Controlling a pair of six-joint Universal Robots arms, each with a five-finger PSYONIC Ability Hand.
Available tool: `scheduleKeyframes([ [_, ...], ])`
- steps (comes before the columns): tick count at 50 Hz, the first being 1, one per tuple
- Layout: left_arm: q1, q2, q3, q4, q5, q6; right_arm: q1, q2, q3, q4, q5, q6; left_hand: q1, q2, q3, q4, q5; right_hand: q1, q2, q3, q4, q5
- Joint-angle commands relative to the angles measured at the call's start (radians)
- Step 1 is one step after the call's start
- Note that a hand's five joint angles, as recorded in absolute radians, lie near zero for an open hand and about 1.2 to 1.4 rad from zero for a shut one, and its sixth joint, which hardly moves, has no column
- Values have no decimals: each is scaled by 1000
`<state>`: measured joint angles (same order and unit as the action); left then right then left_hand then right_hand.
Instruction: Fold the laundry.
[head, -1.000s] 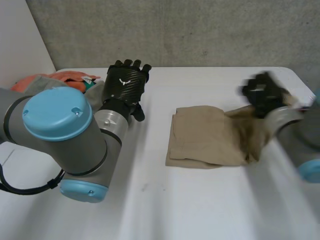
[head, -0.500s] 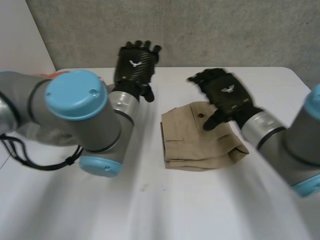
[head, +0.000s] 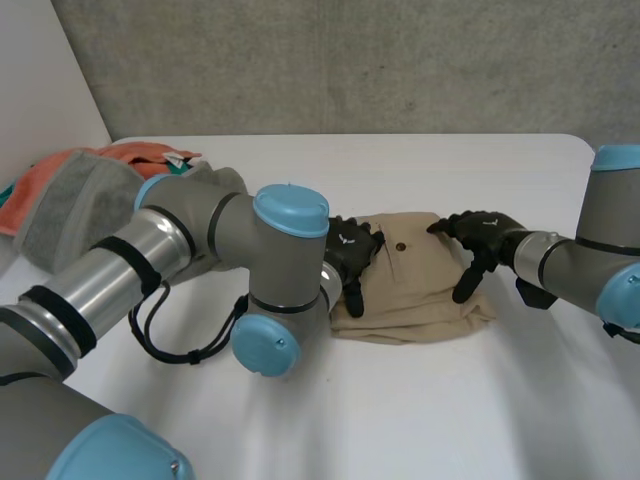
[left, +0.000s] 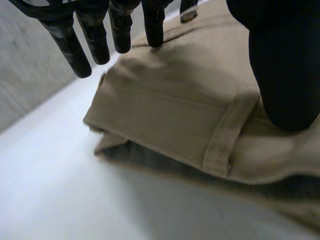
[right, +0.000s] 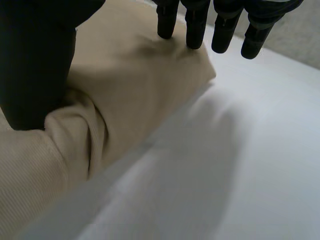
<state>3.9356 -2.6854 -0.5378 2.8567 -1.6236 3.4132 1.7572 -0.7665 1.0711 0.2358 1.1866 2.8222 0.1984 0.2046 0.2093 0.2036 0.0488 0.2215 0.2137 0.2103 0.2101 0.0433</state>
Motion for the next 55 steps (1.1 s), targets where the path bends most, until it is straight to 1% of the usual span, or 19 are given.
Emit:
scheduleKeyframes([
  [1,5,-7,32,-79,-4,-2,1,7,-8,48,24,-125,3,-3,-8,-2,-22,-47,-39,-36,-36,-43],
  [7,5,127,15,-82,1,-22,-5,-135,42,31,68,-147,-2,-9,-13,-8,-27,-47,-39,-36,-36,-43],
  [10,5,195,-14,-82,4,-55,-12,-200,101,-35,84,-112,-20,-26,-31,-25,-45,-47,-39,-36,-36,-43],
  [12,5,232,-39,-80,7,-75,-12,-223,148,-87,97,-69,-20,-26,-31,-25,-45,-47,-39,-36,-36,-43],
  [13,5,251,-53,-80,8,-83,-15,-244,198,-142,128,-9,-20,-26,-31,-25,-45,-47,-39,-36,-36,-43],
  [16,8,317,-126,-74,24,-112,-15,-287,274,-202,192,94,-23,-29,-34,-28,-48,-47,-39,-36,-36,-43],
  [17,11,332,-148,-73,36,-115,-16,-318,323,-217,221,158,-23,-29,-34,-28,-48,-47,-39,-36,-36,-43],
  [19,20,390,-212,-71,92,-121,-18,-338,371,-217,229,216,-23,-29,-34,-28,-48,-47,-39,-36,-36,-43],
  [21,33,433,-258,-69,143,-130,-19,-350,442,-214,217,276,-23,-29,-34,-28,-48,-47,-39,-36,-36,-43],
  [22,51,473,-313,-66,206,-143,-19,-350,466,-216,205,292,-23,-29,-34,-28,-48,-47,-39,-36,-36,-43],
  [24,62,504,-361,-59,255,-153,-25,-350,509,-219,167,307,-20,-26,-31,-25,-45,-47,-39,-36,-36,-43],
  [25,66,519,-387,-50,281,-160,-34,-352,541,-220,124,306,-17,-23,-28,-22,-42,-47,-39,-36,-36,-43],
  [26,76,551,-439,-22,324,-170,-38,-352,555,-222,102,306,-17,-23,-28,-22,-42,-47,-39,-36,-36,-43],
  [29,85,605,-517,33,373,-181,-44,-347,581,-227,44,319,-14,-20,-25,-19,-39,-47,-39,-36,-36,-43],
  [30,93,640,-571,74,398,-183,-44,-344,582,-228,36,322,-14,-20,-25,-19,-39,-47,-39,-36,-36,-43],
  [34,109,711,-680,182,429,-186,-38,-295,576,-266,28,324,-14,-20,-25,-19,-39,-47,-39,-36,-36,-43],
  [38,114,752,-751,243,450,-195,-35,-263,556,-308,31,324,-17,-23,-28,-22,-42,-47,-39,-36,-36,-43],
  [47,113,769,-788,251,484,-210,-24,-195,492,-322,33,336,-14,-20,-25,-19,-39,-43,-35,-31,-31,-39],
  [55,113,776,-794,253,484,-210,8,-163,444,-334,56,364,-11,-18,-22,-16,-36,230,238,241,241,234],
])
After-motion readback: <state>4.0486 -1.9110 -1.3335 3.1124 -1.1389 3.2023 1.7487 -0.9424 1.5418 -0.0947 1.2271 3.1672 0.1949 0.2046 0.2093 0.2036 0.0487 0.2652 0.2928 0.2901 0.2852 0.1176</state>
